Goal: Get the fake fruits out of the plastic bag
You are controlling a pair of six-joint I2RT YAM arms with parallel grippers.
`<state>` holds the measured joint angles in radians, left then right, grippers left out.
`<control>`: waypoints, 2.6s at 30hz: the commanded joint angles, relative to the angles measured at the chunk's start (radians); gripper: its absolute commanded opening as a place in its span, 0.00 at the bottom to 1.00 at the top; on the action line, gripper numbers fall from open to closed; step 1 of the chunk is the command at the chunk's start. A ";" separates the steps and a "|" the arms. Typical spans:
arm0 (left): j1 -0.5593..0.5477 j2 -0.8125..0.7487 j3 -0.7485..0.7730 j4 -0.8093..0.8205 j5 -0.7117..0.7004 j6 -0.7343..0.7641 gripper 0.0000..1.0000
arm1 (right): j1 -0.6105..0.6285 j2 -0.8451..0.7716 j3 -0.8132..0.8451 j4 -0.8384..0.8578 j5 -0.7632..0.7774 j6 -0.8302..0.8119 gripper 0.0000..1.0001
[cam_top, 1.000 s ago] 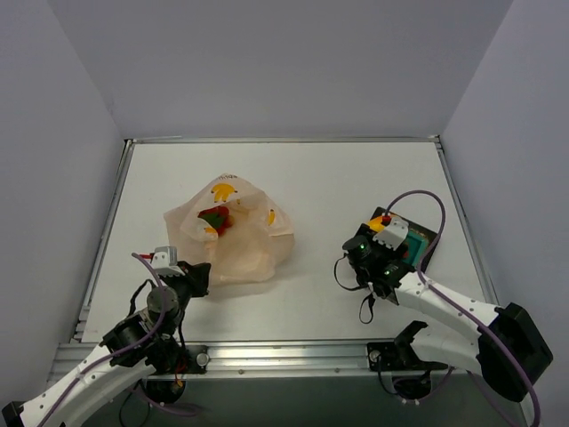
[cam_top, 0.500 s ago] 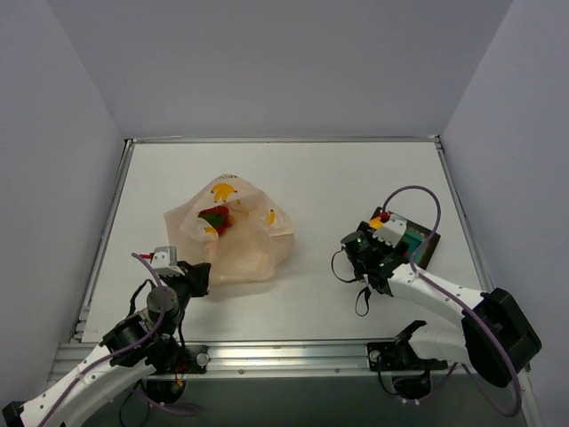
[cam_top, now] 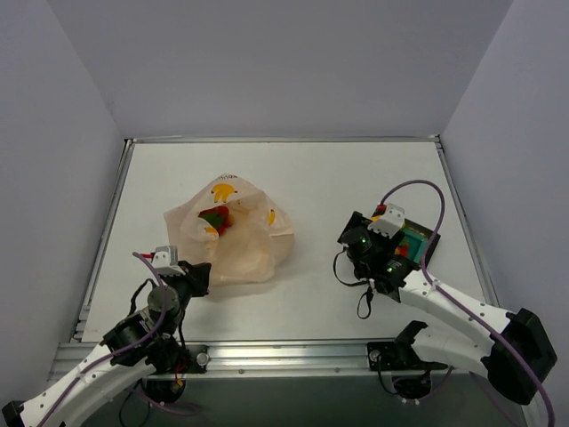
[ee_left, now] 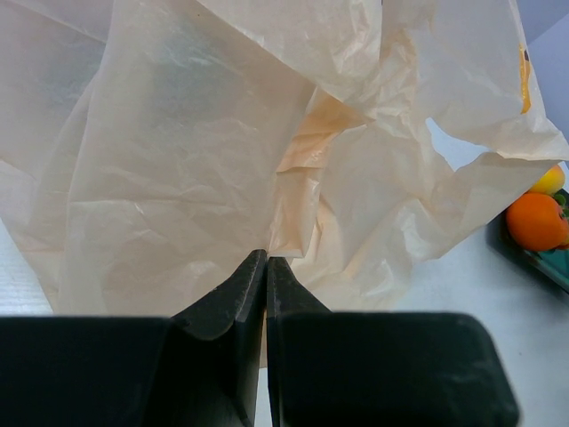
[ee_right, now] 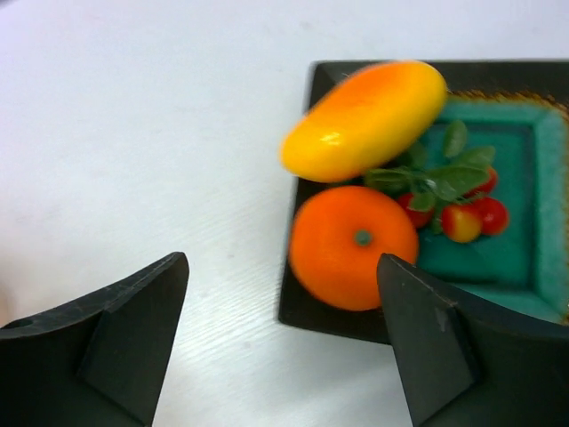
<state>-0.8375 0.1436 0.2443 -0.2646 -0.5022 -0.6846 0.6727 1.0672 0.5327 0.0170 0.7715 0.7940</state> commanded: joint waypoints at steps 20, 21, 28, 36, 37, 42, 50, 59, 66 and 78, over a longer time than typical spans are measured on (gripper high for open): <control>0.005 -0.163 0.151 -0.352 -0.228 -0.179 0.02 | 0.476 0.726 0.577 0.587 -0.451 -0.480 0.20; 0.005 -0.171 0.162 -0.372 -0.228 -0.191 0.02 | 0.479 0.740 0.593 0.592 -0.459 -0.477 0.20; 0.005 -0.111 0.202 -0.410 -0.219 -0.217 0.02 | 0.504 0.682 0.589 0.542 -0.250 -0.489 0.21; 0.005 -0.056 0.205 -0.354 -0.191 -0.207 0.02 | 0.496 0.404 0.379 0.360 0.296 -0.446 0.22; 0.005 -0.049 0.207 -0.348 -0.188 -0.208 0.02 | 0.492 0.317 0.327 0.341 0.302 -0.446 0.28; 0.005 -0.021 0.219 -0.340 -0.185 -0.205 0.02 | 0.496 0.110 0.276 0.331 0.034 -0.519 0.51; 0.005 -0.025 0.253 -0.360 -0.226 -0.199 0.02 | 0.541 0.134 0.351 0.483 -0.524 -0.621 0.16; 0.005 -0.049 0.297 -0.496 -0.285 -0.283 0.03 | 0.527 0.601 0.590 0.578 -0.793 -0.783 0.01; 0.005 -0.099 0.254 -0.573 -0.289 -0.406 0.02 | 0.461 0.825 0.762 0.604 -0.842 -0.939 0.23; 0.003 -0.088 0.243 -0.598 -0.329 -0.428 0.02 | 0.429 1.120 1.168 0.351 -0.899 -1.182 0.71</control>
<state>-0.8375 0.0456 0.4911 -0.8364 -0.7956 -1.1011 1.0992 2.1376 1.6215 0.4557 -0.1047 -0.2939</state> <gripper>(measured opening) 0.027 0.693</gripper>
